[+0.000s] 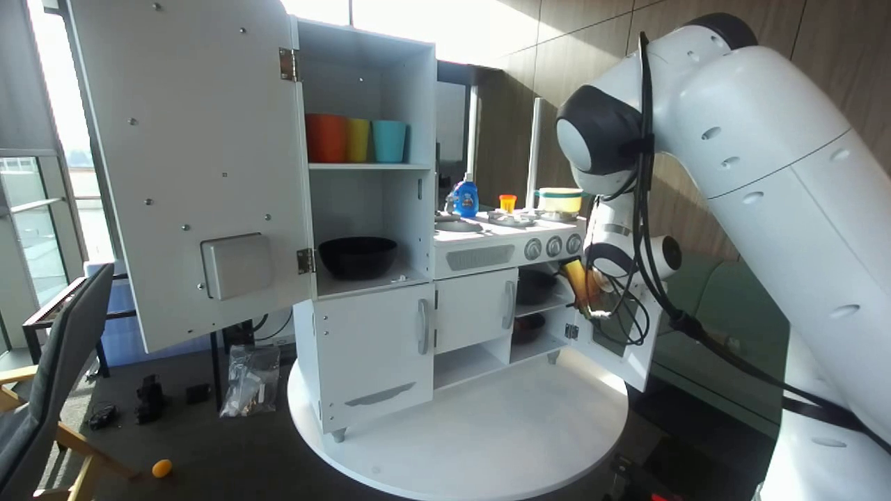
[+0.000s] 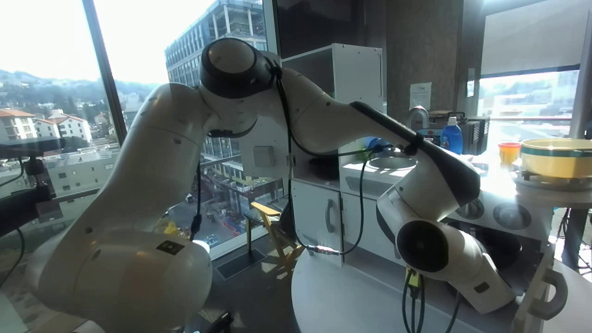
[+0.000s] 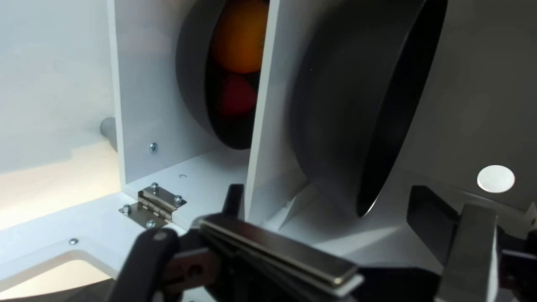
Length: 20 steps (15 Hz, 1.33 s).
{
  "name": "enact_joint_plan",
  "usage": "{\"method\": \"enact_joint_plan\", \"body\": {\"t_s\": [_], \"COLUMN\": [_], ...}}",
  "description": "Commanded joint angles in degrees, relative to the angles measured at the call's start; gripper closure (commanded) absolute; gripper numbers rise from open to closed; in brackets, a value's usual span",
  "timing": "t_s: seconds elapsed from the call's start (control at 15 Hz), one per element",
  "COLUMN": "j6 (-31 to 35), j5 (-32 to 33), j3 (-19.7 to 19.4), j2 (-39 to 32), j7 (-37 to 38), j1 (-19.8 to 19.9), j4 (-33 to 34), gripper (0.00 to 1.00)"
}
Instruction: Open the oven then remove the bowl from the oven and close the door.
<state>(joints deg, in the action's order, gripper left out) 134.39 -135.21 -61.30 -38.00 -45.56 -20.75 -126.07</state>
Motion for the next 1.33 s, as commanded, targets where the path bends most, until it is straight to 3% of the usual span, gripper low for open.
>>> {"method": "enact_joint_plan", "body": {"t_s": [0.0,0.27,0.33,0.47,0.87,1.0,1.27], "j6": [2.2,4.2,4.8,5.6,6.7,7.9,10.5], "j5": [0.4,-0.8,-1.2,-2.3,-5.2,-5.0,-5.2], "j3": [4.1,9.7,11.1,13.8,20.6,22.3,24.3], "j2": [8.4,12.0,12.5,13.5,15.0,15.3,16.0], "j7": [-6.4,-11.7,-12.8,-15.4,-20.7,-21.4,-24.2], "j1": [2.0,5.1,6.2,8.3,14.9,16.8,19.6], "j4": [-1.7,-2.3,-2.2,-2.2,-1.9,-1.6,-1.3], "gripper": [0.0,0.0,0.25,0.34,0.82,0.94,1.0]}}
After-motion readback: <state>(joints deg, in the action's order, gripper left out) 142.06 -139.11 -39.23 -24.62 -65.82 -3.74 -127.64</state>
